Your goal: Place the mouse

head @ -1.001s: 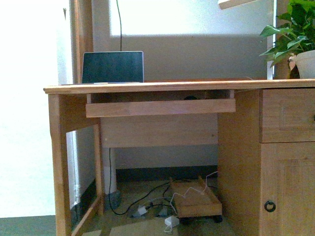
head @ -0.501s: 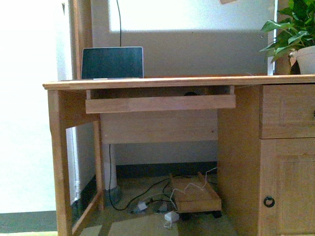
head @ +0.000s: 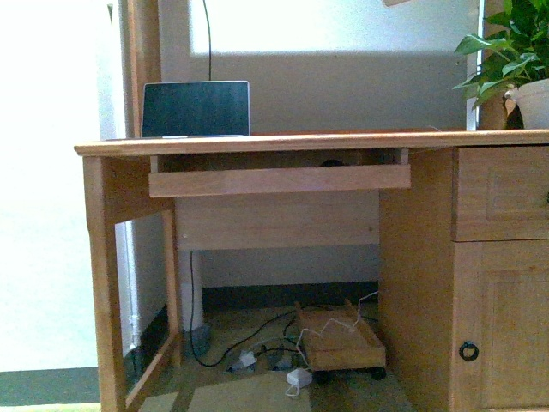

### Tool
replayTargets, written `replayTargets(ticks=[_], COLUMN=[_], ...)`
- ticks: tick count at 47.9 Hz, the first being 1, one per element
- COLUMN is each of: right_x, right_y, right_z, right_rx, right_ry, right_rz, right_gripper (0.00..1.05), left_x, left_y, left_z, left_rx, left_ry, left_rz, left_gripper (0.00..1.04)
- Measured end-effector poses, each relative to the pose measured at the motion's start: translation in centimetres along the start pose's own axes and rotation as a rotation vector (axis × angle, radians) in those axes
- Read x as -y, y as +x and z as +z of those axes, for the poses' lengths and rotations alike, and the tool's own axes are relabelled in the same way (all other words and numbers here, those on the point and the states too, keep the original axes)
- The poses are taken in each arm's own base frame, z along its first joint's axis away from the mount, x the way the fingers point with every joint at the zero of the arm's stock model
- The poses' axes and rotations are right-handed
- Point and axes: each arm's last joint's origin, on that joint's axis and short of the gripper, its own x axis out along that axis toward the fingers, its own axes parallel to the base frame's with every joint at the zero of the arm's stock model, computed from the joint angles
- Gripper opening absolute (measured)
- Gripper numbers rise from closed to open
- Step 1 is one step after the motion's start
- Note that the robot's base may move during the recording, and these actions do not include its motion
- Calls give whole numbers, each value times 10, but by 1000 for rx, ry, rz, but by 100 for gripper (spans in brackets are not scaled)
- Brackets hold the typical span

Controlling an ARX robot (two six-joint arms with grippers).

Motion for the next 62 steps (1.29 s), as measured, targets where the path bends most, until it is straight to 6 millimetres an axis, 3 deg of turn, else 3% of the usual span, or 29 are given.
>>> replayTargets(ticks=[62], right_x=[0], right_y=[0], right_z=[0], right_rx=[0], right_ry=[0], right_rz=[0], right_gripper=[97], left_x=[0], left_y=[0], left_z=[0], left_rx=[0], left_ry=[0], left_rz=[0], left_gripper=[97])
